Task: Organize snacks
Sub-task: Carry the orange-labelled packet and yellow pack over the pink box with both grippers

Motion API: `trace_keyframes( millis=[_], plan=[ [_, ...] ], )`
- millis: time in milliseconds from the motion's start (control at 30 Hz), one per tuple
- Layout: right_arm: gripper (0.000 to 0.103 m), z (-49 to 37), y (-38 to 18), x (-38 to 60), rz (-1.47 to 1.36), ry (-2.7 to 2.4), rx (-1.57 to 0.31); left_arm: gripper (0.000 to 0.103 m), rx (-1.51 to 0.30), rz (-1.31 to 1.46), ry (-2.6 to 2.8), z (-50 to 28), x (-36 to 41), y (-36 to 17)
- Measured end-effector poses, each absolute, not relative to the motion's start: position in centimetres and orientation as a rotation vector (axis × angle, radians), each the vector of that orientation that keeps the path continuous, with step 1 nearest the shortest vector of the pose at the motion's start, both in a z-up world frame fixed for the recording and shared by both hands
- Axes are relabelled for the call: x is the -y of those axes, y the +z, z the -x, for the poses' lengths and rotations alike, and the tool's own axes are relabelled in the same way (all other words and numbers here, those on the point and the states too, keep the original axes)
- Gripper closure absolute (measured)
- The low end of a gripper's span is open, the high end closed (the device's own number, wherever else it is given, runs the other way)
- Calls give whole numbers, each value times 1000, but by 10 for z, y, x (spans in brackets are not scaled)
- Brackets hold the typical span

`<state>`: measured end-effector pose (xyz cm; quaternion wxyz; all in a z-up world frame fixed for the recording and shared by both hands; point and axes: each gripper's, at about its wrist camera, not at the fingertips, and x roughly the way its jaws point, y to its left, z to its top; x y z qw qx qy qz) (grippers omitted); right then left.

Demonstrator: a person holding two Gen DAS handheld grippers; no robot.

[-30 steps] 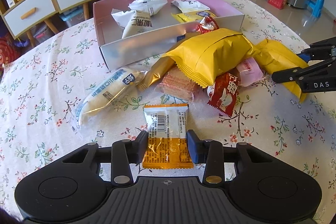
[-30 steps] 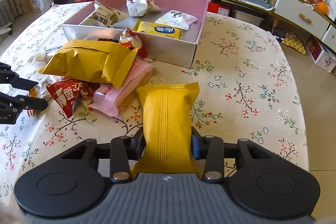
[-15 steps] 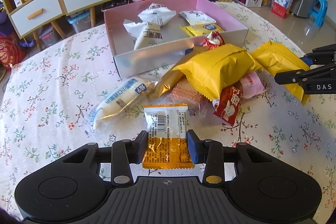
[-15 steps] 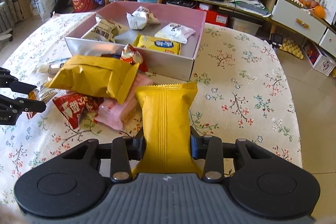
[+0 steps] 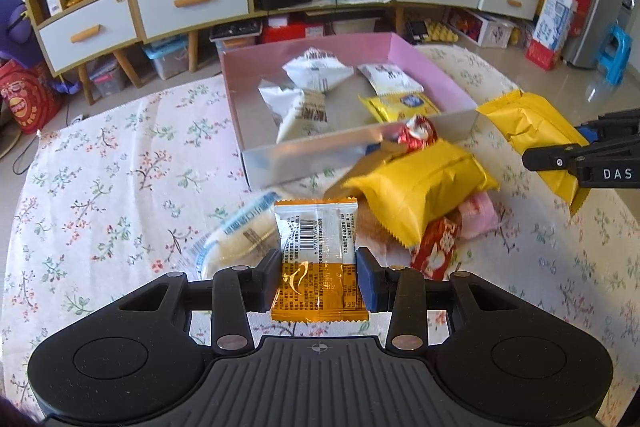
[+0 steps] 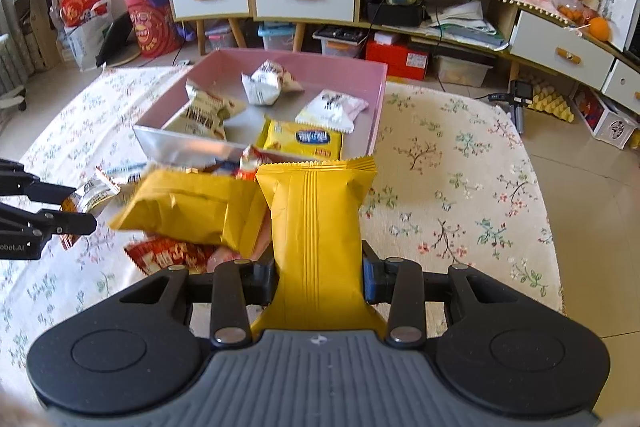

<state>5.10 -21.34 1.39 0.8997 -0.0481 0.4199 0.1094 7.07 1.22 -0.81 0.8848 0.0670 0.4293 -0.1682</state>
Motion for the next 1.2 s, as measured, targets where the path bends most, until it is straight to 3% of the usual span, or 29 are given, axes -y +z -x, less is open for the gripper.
trace_keyframes(
  millis=[367, 733, 1200],
  plan=[
    [68, -76, 29, 207, 11, 193, -843, 66, -831, -51, -304, -100, -2, 15],
    [68, -120, 26, 200, -159, 185, -864, 66, -767, -84, -227, -176, 11, 27],
    [68, -202, -4, 195, -265, 150, -938, 65, -808, -139, -191, -254, 27, -17]
  ],
)
